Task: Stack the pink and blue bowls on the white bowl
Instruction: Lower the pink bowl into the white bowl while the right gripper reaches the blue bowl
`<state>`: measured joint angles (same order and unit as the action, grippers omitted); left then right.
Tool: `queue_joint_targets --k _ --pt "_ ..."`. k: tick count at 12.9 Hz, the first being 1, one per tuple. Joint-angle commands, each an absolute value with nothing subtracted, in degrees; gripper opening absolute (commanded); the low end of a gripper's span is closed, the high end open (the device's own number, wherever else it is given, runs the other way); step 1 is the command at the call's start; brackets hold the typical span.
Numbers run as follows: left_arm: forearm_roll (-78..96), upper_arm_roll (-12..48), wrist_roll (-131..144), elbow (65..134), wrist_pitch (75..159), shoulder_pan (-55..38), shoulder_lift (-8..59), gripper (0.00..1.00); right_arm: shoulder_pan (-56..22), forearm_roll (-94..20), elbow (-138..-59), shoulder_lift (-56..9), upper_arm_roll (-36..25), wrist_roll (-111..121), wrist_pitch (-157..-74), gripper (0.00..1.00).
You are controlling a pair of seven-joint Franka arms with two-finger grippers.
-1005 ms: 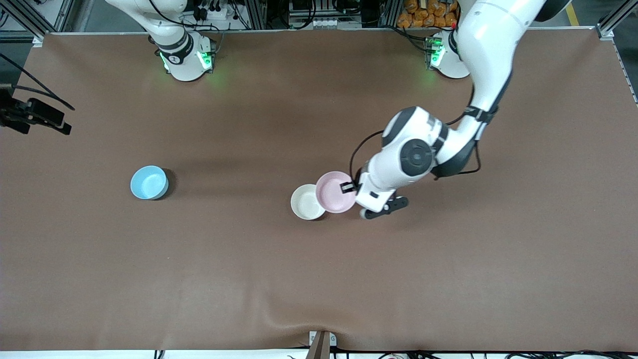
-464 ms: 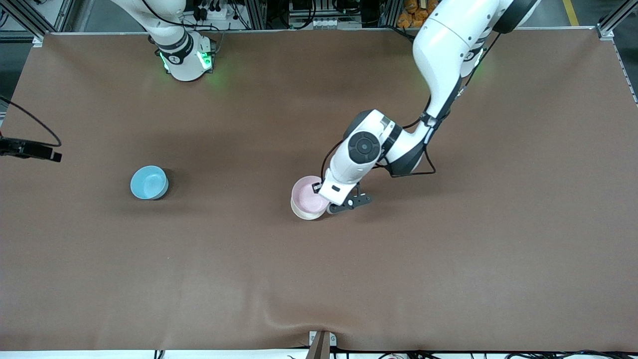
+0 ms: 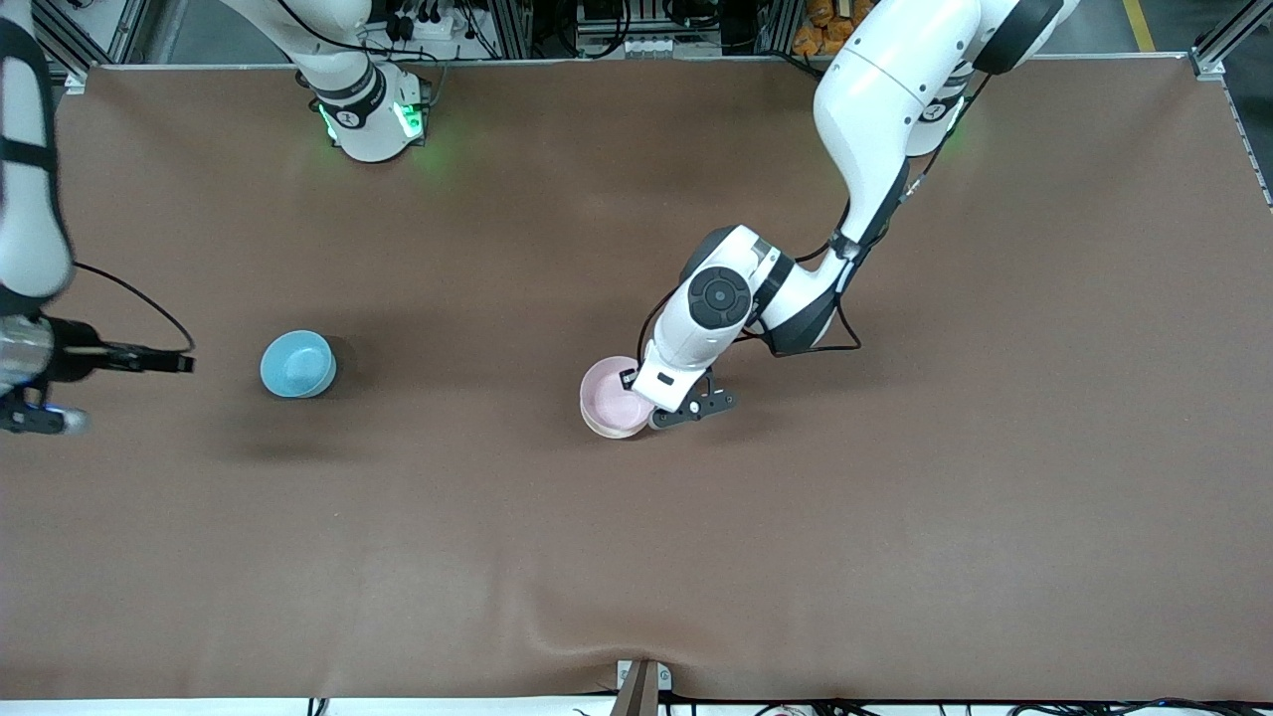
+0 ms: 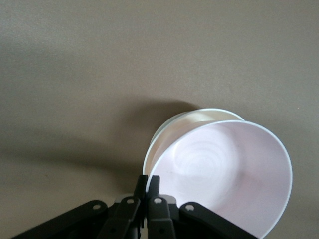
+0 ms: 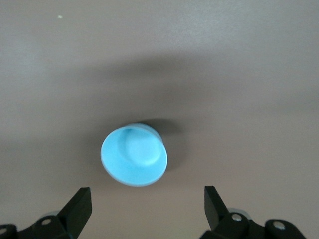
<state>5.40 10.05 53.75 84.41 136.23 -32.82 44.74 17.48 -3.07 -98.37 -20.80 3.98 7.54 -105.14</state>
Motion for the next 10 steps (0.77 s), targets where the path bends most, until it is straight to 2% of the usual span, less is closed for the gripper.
queue_joint_targets --k 1,2,3,5,7,9,10 --pt "4.04 9.76 54.93 82.88 137.89 -33.22 46.05 0.00 16.96 -2.99 -107.02 -19.86 4.04 7.56 -115.01 1.00" --pt "4.04 9.76 54.93 82.88 138.25 -33.31 46.23 0.34 17.48 -2.99 -108.27 -19.95 4.04 7.56 -116.70 1.00" --pt "3.96 9.76 54.67 82.88 139.12 -33.31 46.23 0.99 17.58 -3.08 -109.06 -20.39 4.13 7.56 -117.50 1.00" --pt "3.96 8.88 54.93 82.88 139.31 -33.92 45.18 1.00 17.32 -3.08 -113.53 -20.22 4.04 7.65 -123.45 1.00" --pt "3.78 7.56 54.93 83.06 136.60 -33.14 40.89 1.00 18.54 -3.16 -118.45 -20.30 4.13 8.26 -129.34 1.00" --pt "0.90 5.29 54.49 83.06 127.40 -32.61 34.66 1.00 18.89 -3.34 -122.59 -20.21 4.22 9.23 -134.80 0.86" --pt "-0.34 4.32 54.32 83.06 122.66 -31.82 31.32 1.00 19.42 -3.51 -122.78 -20.39 4.22 9.92 -135.00 0.75"
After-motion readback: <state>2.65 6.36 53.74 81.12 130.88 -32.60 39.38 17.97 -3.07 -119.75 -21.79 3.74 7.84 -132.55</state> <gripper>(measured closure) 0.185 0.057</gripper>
